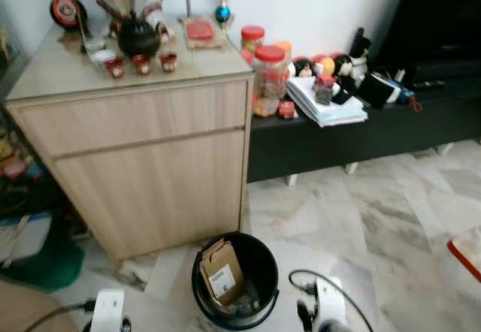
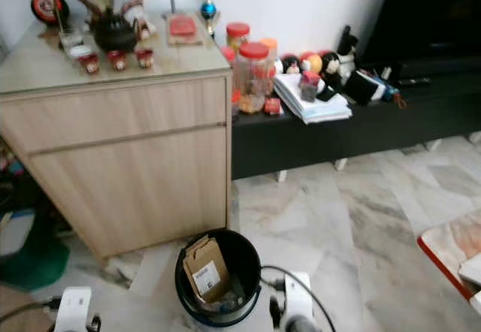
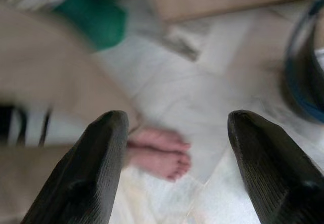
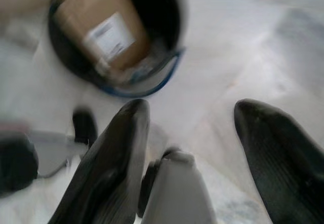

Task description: Picking trash to rubbish bin

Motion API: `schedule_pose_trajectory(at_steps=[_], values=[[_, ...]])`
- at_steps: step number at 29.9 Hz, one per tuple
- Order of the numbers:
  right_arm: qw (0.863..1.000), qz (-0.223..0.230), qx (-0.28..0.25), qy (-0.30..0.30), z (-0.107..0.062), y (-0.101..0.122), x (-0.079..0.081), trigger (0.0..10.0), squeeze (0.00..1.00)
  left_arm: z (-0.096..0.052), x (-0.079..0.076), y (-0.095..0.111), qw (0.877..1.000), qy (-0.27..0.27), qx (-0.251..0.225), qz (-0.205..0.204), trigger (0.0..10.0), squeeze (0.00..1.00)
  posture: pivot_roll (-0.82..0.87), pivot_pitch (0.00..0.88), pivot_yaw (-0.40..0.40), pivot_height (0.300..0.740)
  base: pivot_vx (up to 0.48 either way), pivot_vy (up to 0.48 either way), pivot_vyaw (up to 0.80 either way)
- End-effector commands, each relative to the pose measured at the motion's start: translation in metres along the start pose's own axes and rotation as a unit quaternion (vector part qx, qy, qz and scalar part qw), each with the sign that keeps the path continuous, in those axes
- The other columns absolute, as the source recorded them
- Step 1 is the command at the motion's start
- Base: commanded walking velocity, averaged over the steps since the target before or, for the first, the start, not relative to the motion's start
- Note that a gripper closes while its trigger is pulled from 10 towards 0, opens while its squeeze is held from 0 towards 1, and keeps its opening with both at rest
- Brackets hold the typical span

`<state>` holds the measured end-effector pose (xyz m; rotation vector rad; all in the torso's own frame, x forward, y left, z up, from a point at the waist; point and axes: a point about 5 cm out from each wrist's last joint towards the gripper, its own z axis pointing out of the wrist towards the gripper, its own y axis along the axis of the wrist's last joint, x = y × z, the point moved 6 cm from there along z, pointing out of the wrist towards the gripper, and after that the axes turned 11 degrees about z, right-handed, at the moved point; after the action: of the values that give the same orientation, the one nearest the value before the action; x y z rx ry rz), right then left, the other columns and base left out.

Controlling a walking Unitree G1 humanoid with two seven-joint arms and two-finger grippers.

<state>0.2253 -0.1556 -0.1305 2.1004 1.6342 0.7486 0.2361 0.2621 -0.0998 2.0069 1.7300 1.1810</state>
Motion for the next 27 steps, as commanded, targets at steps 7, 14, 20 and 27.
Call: schedule_pose_trajectory(at_steps=[7, 14, 20, 27], values=[[1.0, -0.006, -0.004, 0.003, 0.0, 0.001, 0.001, 10.0, 0.0, -0.009, -0.003, -0.034, 0.999, -0.007, 0.049, 0.01, 10.0, 0.0, 0.0, 0.0, -0.022, 0.74, -0.131, 0.0, 0.0], [1.0, -0.008, -0.006, 0.005, 0.0, 0.002, 0.002, 10.0, 0.0, -0.009, -0.003, -0.036, 0.999, -0.007, 0.053, 0.012, 10.0, 0.0, -0.01, 0.0, -0.022, 0.74, 0.0, 0.0, 0.0], [1.0, -0.011, -0.011, 0.013, 0.0, 0.004, 0.006, 10.0, 0.0, -0.009, -0.002, -0.036, 0.999, -0.003, 0.052, 0.007, 10.0, 0.0, -0.01, 0.0, -0.023, 0.74, 0.0, 0.0, 0.0], [0.999, -0.022, -0.024, 0.028, 0.002, 0.013, 0.014, 10.0, 0.0, -0.009, -0.002, -0.035, 0.999, -0.002, 0.05, 0.002, 10.0, 0.0, -0.02, 0.0, -0.022, 0.74, 0.0, 0.0, 0.0]])
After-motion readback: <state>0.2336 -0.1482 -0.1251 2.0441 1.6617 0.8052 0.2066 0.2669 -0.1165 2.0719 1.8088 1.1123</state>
